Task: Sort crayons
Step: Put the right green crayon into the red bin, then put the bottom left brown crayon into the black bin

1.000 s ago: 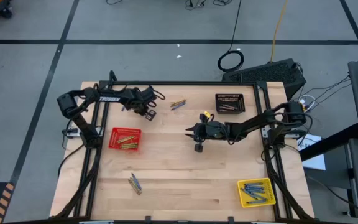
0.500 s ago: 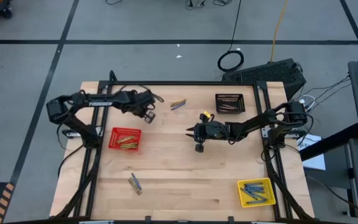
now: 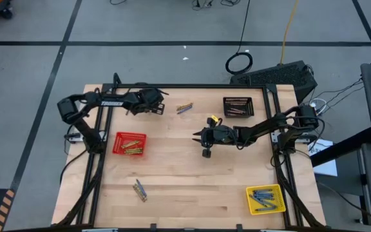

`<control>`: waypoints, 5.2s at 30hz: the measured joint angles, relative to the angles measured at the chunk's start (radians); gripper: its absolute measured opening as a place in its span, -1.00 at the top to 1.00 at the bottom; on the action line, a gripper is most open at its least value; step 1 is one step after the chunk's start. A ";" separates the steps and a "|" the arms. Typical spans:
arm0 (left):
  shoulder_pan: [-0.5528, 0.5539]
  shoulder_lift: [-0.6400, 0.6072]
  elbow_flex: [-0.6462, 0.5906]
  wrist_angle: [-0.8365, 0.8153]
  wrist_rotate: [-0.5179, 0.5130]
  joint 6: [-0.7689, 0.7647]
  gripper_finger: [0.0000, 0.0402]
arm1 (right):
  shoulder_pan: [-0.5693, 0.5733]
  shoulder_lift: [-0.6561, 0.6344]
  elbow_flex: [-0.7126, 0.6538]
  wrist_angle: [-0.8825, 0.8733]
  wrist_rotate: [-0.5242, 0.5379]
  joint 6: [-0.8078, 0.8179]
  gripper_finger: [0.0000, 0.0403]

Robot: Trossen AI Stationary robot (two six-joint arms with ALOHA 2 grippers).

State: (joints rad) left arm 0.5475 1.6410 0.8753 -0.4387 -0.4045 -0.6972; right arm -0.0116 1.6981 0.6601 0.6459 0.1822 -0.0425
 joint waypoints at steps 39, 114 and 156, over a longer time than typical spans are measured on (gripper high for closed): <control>-0.318 -0.269 -0.002 -0.238 0.345 0.655 0.99 | 0.000 -0.173 0.001 -0.177 0.005 -0.025 0.57; -1.427 -0.165 0.034 -0.434 0.277 -1.426 0.51 | -0.018 -0.061 0.000 0.013 -0.005 0.004 0.57; -1.368 -0.021 -0.021 -0.312 0.445 -1.521 -0.20 | -0.021 -0.072 0.000 -0.083 0.000 -0.052 0.57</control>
State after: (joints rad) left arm -0.8204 1.6196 0.8544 -0.7507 0.0407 -2.2180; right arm -0.0330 1.6257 0.6601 0.5627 0.1822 -0.0944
